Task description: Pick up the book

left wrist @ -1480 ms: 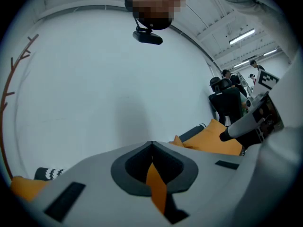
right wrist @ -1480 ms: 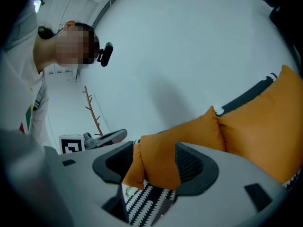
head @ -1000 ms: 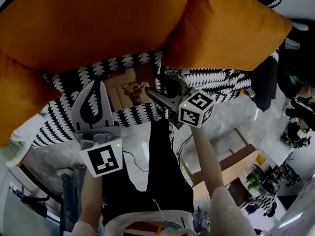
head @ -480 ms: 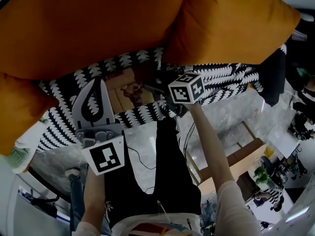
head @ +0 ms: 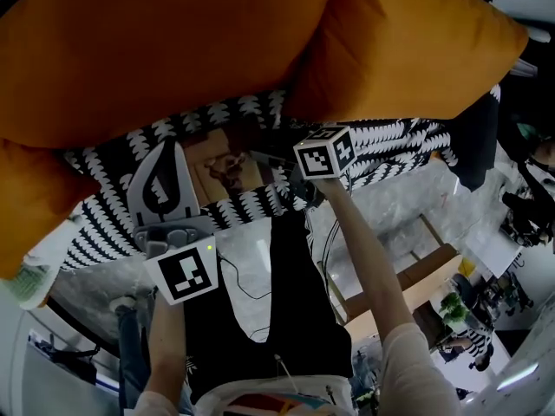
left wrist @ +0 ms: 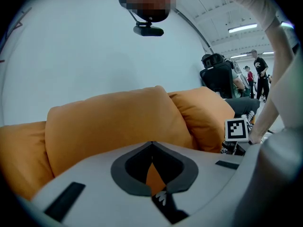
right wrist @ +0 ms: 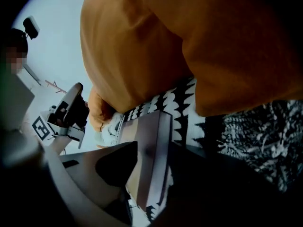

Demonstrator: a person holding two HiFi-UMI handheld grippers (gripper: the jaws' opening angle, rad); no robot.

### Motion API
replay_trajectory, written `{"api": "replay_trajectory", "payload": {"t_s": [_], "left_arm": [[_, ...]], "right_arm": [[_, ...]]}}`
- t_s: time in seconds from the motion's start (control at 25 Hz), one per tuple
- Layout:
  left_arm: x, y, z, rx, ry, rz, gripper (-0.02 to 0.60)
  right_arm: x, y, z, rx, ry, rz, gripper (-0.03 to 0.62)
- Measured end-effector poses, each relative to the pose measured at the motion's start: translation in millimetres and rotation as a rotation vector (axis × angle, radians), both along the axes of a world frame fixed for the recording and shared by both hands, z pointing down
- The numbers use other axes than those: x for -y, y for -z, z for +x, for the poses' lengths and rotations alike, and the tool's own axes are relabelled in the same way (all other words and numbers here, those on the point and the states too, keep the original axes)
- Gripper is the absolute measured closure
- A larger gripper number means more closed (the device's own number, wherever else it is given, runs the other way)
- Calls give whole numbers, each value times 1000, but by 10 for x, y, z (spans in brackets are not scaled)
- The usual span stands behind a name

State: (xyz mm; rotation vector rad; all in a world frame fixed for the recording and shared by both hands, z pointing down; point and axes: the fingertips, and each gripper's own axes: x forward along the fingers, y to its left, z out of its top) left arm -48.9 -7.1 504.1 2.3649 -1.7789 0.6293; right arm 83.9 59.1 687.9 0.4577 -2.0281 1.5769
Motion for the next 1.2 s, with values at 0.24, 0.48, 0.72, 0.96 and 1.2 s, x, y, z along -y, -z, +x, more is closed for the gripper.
{"api": "replay_trajectory", "payload": {"t_s": [0.24, 0.48, 0.72, 0.96, 1.2], "left_arm": [[-52, -99, -203, 52, -3, -36, 574], [-17, 10, -433, 69, 50, -26, 574], [-20, 120, -516, 75, 92, -16, 574], [-64, 230, -499, 69, 102, 2, 574], [-76, 430, -484, 70, 118, 40, 574]], "right_arm": [[-12, 97, -145, -43, 15, 98, 445], [72, 380, -212, -40, 43, 152, 465], [134, 526, -287, -72, 104, 192, 477], [298, 1005, -302, -126, 160, 347, 504], [327, 1390, -280, -152, 205, 401, 530]]}}
